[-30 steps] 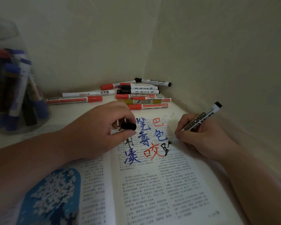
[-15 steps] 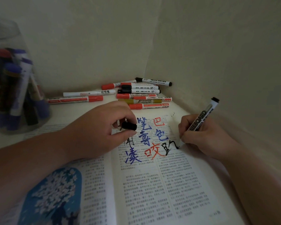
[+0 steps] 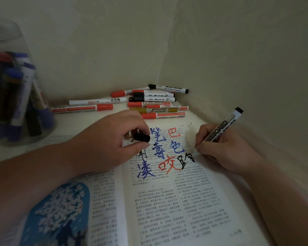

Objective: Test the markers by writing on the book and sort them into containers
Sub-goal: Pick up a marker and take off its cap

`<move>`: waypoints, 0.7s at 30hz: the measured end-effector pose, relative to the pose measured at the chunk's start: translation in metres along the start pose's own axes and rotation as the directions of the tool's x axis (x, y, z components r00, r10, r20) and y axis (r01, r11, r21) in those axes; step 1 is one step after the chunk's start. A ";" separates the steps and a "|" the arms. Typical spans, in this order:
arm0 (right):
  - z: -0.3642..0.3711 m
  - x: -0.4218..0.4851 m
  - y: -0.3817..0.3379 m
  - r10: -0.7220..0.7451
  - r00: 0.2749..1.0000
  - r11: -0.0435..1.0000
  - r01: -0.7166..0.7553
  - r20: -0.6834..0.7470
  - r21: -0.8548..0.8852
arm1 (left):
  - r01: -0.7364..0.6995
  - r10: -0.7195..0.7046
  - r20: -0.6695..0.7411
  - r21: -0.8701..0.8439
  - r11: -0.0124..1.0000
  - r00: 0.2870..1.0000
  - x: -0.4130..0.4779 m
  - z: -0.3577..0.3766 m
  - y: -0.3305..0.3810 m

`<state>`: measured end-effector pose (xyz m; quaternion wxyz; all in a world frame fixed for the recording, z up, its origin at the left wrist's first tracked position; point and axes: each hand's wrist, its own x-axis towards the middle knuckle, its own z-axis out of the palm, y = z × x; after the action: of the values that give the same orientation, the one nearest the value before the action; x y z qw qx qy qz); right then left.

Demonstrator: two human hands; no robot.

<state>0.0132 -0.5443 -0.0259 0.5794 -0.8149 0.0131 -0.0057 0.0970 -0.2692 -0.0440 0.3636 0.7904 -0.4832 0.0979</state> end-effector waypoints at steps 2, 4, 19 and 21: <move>0.000 -0.001 0.000 0.008 1.000 1.000 -0.009 0.020 0.021 | 0.004 -0.004 0.000 0.000 1.000 1.000 0.000 0.000 0.000; 0.001 -0.001 -0.001 0.008 1.000 1.000 -0.009 0.020 0.011 | 0.006 -0.006 -0.001 -0.004 1.000 1.000 0.000 0.000 0.001; 0.000 -0.002 -0.004 0.018 0.999 0.988 -0.012 0.038 -0.153 | 0.029 -0.029 0.000 0.006 1.000 1.000 0.000 -0.001 0.002; 0.001 -0.002 -0.003 -0.008 1.000 0.984 0.013 0.027 -0.177 | 0.027 -0.027 -0.001 0.005 1.000 1.000 0.001 -0.001 0.003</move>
<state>0.0109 -0.5422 -0.0230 0.5048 -0.8632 0.0018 0.0032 0.0949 -0.2701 -0.0418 0.3632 0.7978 -0.4720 0.0943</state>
